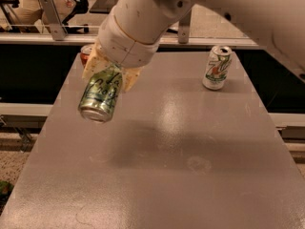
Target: Place green can upright
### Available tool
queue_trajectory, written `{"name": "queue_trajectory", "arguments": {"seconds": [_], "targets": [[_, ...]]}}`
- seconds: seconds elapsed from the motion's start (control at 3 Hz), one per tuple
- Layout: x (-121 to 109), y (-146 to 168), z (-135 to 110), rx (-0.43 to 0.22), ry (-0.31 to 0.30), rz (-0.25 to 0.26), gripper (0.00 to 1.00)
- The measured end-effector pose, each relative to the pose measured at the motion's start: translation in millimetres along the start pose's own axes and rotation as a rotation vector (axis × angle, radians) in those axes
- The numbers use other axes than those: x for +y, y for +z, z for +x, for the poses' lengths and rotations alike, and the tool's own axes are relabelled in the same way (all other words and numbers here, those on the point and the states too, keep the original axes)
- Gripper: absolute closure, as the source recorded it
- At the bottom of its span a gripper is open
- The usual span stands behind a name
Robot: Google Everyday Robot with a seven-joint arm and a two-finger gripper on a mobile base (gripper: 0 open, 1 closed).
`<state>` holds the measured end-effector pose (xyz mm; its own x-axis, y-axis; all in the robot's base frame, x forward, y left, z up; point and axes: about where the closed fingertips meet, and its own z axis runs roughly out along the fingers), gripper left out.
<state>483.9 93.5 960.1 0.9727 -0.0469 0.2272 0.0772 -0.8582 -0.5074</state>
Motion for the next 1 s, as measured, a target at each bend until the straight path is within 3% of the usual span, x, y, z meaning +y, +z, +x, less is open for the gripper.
{"name": "queue_trajectory", "arguments": {"seconds": [0.33, 0.67, 1.0], "targets": [[-5, -1, 3, 0.001, -0.032, -0.002, 1.0], [-13, -4, 12, 0.006, -0.13, -0.002, 1.0], [-17, -9, 18, 0.031, -0.318, 0.001, 1.0]]}}
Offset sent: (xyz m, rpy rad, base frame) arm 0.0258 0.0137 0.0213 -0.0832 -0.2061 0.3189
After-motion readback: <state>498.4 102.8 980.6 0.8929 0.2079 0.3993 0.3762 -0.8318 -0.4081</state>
